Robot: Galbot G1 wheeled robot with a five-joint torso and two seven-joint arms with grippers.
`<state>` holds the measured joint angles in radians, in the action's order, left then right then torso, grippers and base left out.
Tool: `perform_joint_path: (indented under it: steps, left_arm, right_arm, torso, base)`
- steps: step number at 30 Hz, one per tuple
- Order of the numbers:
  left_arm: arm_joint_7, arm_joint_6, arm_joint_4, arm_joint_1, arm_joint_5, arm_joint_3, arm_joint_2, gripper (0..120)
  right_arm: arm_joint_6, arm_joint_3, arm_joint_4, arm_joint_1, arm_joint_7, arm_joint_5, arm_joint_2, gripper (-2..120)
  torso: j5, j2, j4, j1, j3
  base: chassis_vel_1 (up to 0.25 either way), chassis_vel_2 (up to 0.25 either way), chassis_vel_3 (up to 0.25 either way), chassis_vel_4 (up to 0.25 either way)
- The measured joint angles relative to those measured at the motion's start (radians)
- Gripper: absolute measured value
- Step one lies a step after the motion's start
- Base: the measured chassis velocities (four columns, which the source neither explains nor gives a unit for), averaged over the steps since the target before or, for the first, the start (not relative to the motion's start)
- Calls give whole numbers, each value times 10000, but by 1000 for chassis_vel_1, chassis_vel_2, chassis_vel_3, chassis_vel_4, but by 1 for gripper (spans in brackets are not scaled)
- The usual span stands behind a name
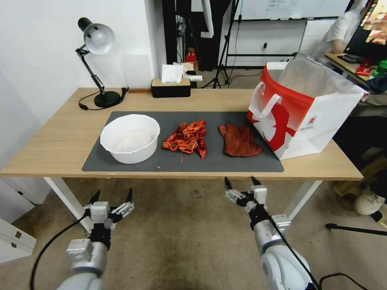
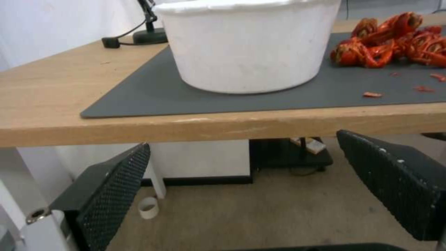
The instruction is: Sweep shrimp from table into container with towel, then put container into takeout bag.
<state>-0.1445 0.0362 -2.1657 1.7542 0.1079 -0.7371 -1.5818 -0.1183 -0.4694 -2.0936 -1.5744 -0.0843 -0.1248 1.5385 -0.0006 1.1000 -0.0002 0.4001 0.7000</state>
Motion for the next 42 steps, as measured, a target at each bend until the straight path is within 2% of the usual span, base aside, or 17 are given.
perform_joint_path:
  steps: [12,16,19,20,22,23,25,26,27,28,29,31,35,37,38,40,42]
  left_arm:
    - [-82,-129,-121,-87,256,16,197,100]
    - [-156,-71,-401,-511,1251,-337,873,100]
    - [-503,336,-704,-1256,2480,-1064,2442,100]
    - [-503,336,-704,-1256,2480,-1064,2442,100]
    - [-1045,366,-542,-1685,2886,-1478,3856,100]
    - [-1045,366,-542,-1685,2886,-1478,3856,100]
    - [-2008,243,95,-2261,3117,-1543,5494,100]
    - [-2008,243,95,-2261,3117,-1543,5494,100]
    - [-2785,189,387,-2561,3195,-1445,6178,100]
    - [-2785,189,387,-2561,3195,-1445,6178,100]
    - [-4134,108,936,-3101,3212,-1206,7107,100]
    - [-6016,-206,1740,-4145,2764,-718,8337,100]
    - [-7194,-318,2065,-4698,1841,-629,8980,100]
    - [-8857,-199,2144,-5188,526,-659,9730,100]
    - [-8857,-199,2144,-5188,526,-659,9730,100]
    - [-9685,-61,2278,-5787,-469,-92,10346,100]
    - [-9806,-46,2400,-6123,-755,341,10635,100]
  right_arm:
    - [-38,-92,-259,-269,219,70,-88,100]
    - [-39,-144,-242,-277,218,113,-161,100]
    - [-38,-179,-350,-287,202,114,-270,100]
    - [-38,-179,-350,-287,202,114,-270,100]
    - [-38,-214,-412,-317,194,113,-355,100]
    - [-38,-214,-412,-317,194,113,-355,100]
    - [-38,-229,-418,-341,191,112,-439,100]
    - [-38,-229,-418,-341,191,112,-439,100]
    - [-38,-229,-418,-344,192,113,-462,100]
    - [-38,-229,-418,-344,192,113,-462,100]
    - [-37,-222,-416,-343,196,122,-484,100]
    - [-37,-182,-390,-338,197,137,-518,100]
    - [-36,-76,-306,-222,198,141,-613,100]
    - [-37,82,-186,-59,197,141,-785,100]
    - [-37,82,-186,-59,197,141,-785,100]
    - [-37,86,-171,-127,198,141,-861,100]
    - [-36,77,-173,-171,200,141,-877,100]
  torso:
    - [5,0,4,0,0]
    - [4,0,4,0,1]
    - [1,0,4,0,1]
    - [1,0,4,0,1]
    - [7,0,1,0,0]
    - [7,0,1,0,0]
    - [-1,0,4,-1,1]
    - [-1,0,4,-1,1]
    - [3,0,4,0,1]
    - [3,0,4,0,1]
    - [1,0,3,0,1]
    - [4,-1,-3,0,2]
    - [1,-1,-10,2,2]
    - [7,0,12,0,1]
    - [7,0,12,0,1]
    - [4,0,8,-2,1]
    - [4,0,-1,-1,1]
  base:
    - [0,0,0,0]
    - [0,0,0,0]
    - [0,0,0,0]
    - [0,0,0,0]
    - [0,0,0,0]
    - [0,0,0,0]
    - [0,0,0,0]
    - [0,0,0,0]
    - [0,0,0,0]
    - [0,0,0,0]
    - [0,0,0,0]
    - [0,0,0,0]
    - [0,0,0,0]
    - [0,0,0,0]
    - [0,0,0,0]
    - [0,0,0,0]
    - [0,0,0,0]
